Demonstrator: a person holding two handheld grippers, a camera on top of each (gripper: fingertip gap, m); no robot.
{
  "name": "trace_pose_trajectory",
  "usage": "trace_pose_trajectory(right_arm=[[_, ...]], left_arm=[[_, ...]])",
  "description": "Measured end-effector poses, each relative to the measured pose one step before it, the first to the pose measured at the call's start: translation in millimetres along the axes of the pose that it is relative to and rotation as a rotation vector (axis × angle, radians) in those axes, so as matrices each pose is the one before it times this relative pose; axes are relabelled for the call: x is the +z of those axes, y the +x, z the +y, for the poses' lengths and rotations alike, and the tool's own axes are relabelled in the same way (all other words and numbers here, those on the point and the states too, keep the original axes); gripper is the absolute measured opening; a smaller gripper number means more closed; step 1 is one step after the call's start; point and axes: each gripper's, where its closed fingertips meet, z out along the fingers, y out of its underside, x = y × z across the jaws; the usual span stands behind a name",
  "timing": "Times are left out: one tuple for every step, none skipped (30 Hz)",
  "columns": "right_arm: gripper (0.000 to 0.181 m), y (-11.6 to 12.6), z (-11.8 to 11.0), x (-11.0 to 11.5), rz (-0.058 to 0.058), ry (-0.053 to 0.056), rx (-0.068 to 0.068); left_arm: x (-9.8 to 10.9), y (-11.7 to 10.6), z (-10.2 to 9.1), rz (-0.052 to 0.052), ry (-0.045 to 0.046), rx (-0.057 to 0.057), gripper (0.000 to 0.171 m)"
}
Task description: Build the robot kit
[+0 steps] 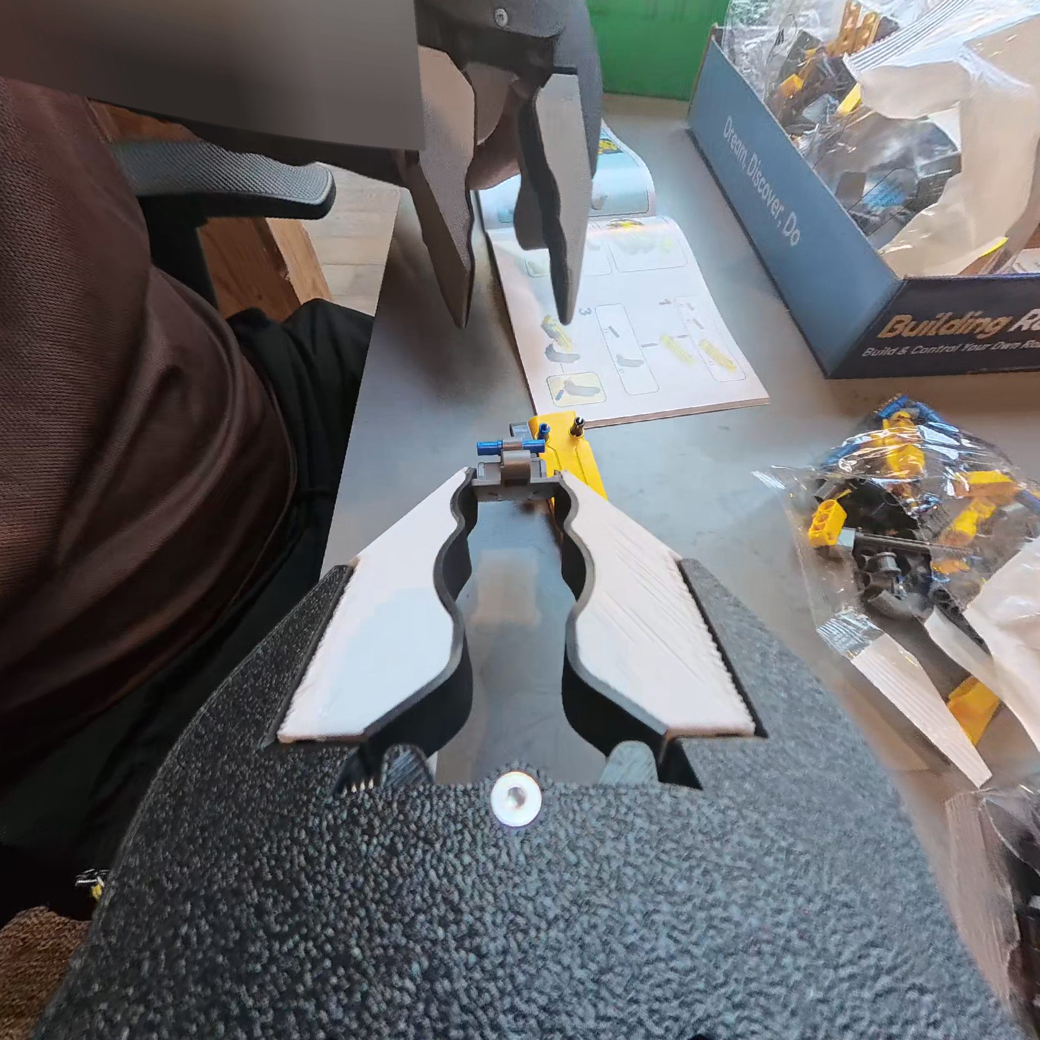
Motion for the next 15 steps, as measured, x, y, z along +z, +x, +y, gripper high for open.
trace_pose_trajectory(right_arm=[[0.027, 0.41, -0.13, -0.04, -0.0024, 0.0016, 0.0045], [0.027, 0.59, 0.18, -0.01, -0.0001, 0.0006, 0.0034], [0.027, 0.43, 0.45, 0.35, 0.001, -0.0027, 0.0014], [0.027, 0.32, 0.91, 0.86, 0.0031, -0.0065, -0.0016], [0.027, 0.23, 1.32, 1.17, 0.0034, -0.01, -0.0035], [0.027, -0.44, 1.36, 1.34, -0.0006, -0.0115, -0.0042], [0.027, -0.67, 1.43, 1.29, -0.0035, -0.011, -0.0031], [0.027, -0.39, 1.13, 1.17, -0.0037, -0.0098, -0.0016], [0.027, -0.15, 0.95, 1.17, -0.0024, -0.0082, -0.002], [0.027, 0.03, 0.61, 1.1, -0.0002, -0.0069, -0.004], [0.027, 0.01, 0.43, 1.1, 0.0003, -0.0064, -0.0057], [0.027, -0.4, 0.55, 1.15, -0.0022, -0.007, -0.0061], [0.027, -0.3, 0.69, 1.19, -0.0021, -0.0076, -0.0054], [0.027, -0.02, 0.73, 1.18, -0.0009, -0.008, -0.0048], [0.027, -0.25, 0.68, 0.97, -0.0024, -0.0075, -0.0048]], left_arm=[[0.95, -0.12, -3.76, 0.0029, -0.00284, 0.0128, 0.05], [0.43, 0.22, -3.48, 0.0044, -0.00009, 0.0067, 0.05], [0.27, 0.05, -2.58, 0.0033, 0.0009, 0.0026, 0.05], [0.23, -0.49, -1.45, -0.0006, -0.00091, -0.0002, 0.049], [0.3, -0.95, -0.73, -0.0051, -0.00154, -0.0014, 0.049], [0.56, -0.29, -0.75, -0.0035, 0.00106, -0.0004, 0.048], [1.0, 0.44, -1.04, -0.002, 0.00308, 0.0003, 0.048], [1.75, 0.62, -1.77, -0.0038, 0.00673, 0.0027, 0.047], [2.51, 0.62, -1.69, -0.0043, 0.0035, 0.0042, 0.047], [3.61, 1.17, -1.2, -0.0002, -0.00253, 0.0059, 0.048], [4.62, 1.48, -1.07, 0.0031, -0.00695, 0.0086, 0.05], [5.0, 0.33, -0.96, -0.0039, -0.0105, 0.0131, 0.052], [4.75, -0.47, -1.9, -0.0101, -0.00562, 0.0218, 0.052], [4.54, -0.21, -2.76, -0.0054, -0.0024, 0.0251, 0.052], [4.74, -0.67, -3.43, -0.0041, -0.00316, 0.0196, 0.052]])
